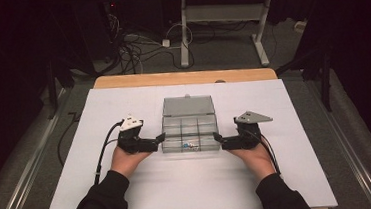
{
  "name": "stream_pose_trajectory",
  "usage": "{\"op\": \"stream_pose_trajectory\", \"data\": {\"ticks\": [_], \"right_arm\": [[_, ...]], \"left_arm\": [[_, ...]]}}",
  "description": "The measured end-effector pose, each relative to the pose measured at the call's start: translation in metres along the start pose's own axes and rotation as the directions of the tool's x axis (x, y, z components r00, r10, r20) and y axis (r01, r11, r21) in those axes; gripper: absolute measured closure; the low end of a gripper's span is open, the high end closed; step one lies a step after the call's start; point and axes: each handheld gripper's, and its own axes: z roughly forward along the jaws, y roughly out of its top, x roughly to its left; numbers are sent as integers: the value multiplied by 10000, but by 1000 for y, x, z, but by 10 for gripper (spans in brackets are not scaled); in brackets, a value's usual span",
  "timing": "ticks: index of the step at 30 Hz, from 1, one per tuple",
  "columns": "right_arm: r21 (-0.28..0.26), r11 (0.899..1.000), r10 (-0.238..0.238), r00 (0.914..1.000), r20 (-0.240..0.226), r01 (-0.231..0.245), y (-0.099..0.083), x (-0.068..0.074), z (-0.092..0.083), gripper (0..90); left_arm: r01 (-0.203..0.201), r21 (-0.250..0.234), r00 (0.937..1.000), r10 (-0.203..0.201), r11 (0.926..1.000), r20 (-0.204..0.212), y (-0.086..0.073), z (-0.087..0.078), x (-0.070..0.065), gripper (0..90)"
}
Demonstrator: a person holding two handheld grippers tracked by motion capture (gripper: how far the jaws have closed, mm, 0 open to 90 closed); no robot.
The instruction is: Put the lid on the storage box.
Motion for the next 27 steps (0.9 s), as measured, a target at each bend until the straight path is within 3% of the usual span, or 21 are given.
{"op": "stream_pose_trajectory", "data": {"ticks": [6, 19, 27], "right_arm": [[-111, 9998, 175, 9998, 31, -174, 9, -3, 6, 12], [669, 9968, 436, 9990, 81, -440, 20, -11, 30, 37], [730, 9958, 535, 9985, 130, -543, 30, -14, 42, 68]], "left_arm": [[232, 65, 9996, -230, 9997, -177, 8, 8, 5, 0], [471, 394, 9988, -465, 9981, -171, 17, 22, 18, 0], [565, 704, 9977, -536, 9959, -423, 26, 31, 27, 0]]}}
